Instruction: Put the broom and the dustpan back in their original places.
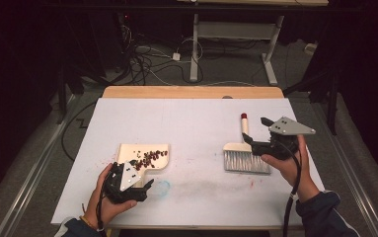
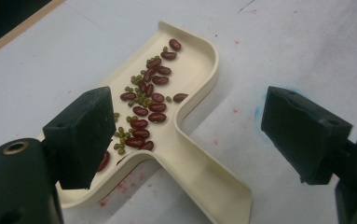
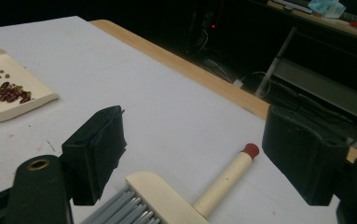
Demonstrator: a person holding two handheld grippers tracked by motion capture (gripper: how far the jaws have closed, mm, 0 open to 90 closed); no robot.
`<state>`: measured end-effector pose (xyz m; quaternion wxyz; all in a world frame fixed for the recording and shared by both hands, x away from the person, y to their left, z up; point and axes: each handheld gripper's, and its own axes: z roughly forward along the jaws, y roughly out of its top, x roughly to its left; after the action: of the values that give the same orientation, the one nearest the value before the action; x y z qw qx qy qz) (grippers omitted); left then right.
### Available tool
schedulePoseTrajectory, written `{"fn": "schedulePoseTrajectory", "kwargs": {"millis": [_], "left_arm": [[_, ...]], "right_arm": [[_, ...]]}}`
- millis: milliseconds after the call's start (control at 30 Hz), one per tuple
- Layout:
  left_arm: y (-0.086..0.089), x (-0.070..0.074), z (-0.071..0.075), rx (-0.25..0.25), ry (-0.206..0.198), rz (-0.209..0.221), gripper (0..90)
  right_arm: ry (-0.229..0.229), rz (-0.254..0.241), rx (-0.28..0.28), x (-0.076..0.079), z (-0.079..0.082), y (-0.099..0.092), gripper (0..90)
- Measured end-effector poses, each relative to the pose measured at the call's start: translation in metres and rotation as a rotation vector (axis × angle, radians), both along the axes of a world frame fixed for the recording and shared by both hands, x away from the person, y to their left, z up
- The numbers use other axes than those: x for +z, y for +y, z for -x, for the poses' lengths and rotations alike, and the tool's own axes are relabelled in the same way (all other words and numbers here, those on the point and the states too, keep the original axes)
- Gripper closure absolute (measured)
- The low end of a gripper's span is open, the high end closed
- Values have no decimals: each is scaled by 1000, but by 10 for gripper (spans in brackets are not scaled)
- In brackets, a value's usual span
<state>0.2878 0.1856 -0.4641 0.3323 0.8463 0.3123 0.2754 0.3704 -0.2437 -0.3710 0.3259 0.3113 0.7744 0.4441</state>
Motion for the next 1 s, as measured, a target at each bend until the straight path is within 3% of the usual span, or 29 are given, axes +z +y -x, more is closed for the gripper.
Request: {"fn": "schedulePoseTrajectory", "kwargs": {"millis": [467,1000], "left_arm": [[-1,0,1,-3,-6,-8,168],[-2,-1,1,-12,-4,-17,168]], "right_arm": [[-22,33,47,-8,20,3,214],[-30,28,58,-21,32,-9,212]]}}
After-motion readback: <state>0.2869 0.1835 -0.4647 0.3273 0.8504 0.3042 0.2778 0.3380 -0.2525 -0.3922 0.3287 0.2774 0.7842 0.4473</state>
